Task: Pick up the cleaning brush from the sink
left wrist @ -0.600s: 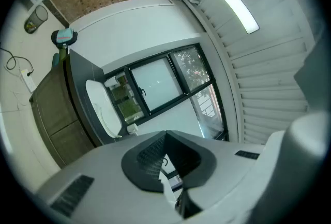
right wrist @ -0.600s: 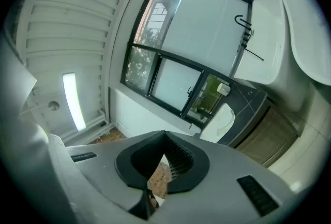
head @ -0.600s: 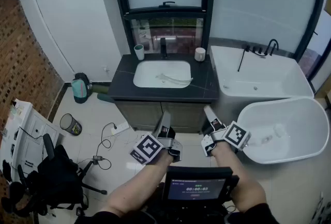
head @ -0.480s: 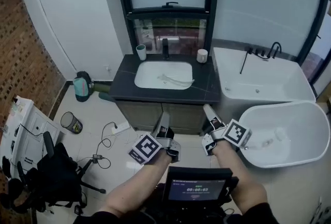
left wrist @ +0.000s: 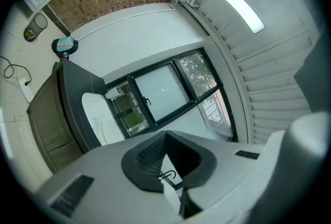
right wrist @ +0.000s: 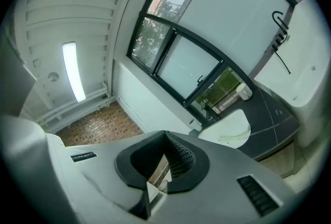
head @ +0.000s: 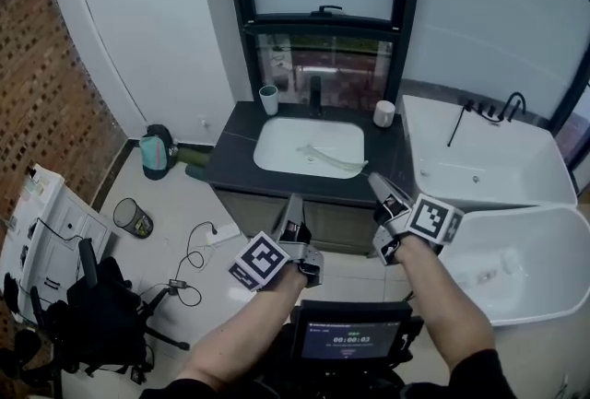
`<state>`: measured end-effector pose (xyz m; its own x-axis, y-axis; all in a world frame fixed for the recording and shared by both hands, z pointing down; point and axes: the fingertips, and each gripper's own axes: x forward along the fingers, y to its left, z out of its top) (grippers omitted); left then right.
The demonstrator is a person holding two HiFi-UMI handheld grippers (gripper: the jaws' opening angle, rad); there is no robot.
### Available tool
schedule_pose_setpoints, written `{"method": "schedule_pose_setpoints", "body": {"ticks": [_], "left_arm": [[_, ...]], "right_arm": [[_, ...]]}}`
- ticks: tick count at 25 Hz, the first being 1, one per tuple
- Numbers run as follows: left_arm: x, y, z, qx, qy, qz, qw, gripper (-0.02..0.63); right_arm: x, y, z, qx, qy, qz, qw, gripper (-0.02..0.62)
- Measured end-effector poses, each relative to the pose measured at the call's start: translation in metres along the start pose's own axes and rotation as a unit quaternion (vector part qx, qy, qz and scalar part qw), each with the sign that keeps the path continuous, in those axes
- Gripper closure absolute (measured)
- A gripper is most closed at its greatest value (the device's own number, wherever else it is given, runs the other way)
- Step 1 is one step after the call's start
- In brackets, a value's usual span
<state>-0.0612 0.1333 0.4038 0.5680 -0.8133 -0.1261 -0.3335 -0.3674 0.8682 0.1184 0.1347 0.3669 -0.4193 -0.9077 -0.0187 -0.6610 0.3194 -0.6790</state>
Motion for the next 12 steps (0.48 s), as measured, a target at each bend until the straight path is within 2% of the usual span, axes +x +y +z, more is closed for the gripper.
{"method": "schedule_pose_setpoints", "body": {"ticks": [5, 9, 11, 12], "left_arm": [[0.075, 0.064, 0.054, 0.007, 0.010, 0.008, 0.9999, 0.595], [0.142, 0.102, 0.104, -0.001, 0.014, 0.023, 0.9996, 0.595], [0.182, 0.118, 0.130, 0.014, 0.020, 0.043, 0.9988, 0.595], [0.204, 0.127, 0.144, 0.035, 0.024, 0.056, 0.9975, 0.595]], "right_arm": [[0.113, -0.040, 0.009, -0.034, 0.020, -0.011, 0.999, 0.586], [0.210, -0.068, 0.031, -0.057, 0.045, -0.028, 0.997, 0.586], [0.264, -0.084, 0.046, -0.074, 0.072, -0.035, 0.994, 0.586], [0.291, -0.092, 0.054, -0.086, 0.087, -0.037, 0.992, 0.586]]}}
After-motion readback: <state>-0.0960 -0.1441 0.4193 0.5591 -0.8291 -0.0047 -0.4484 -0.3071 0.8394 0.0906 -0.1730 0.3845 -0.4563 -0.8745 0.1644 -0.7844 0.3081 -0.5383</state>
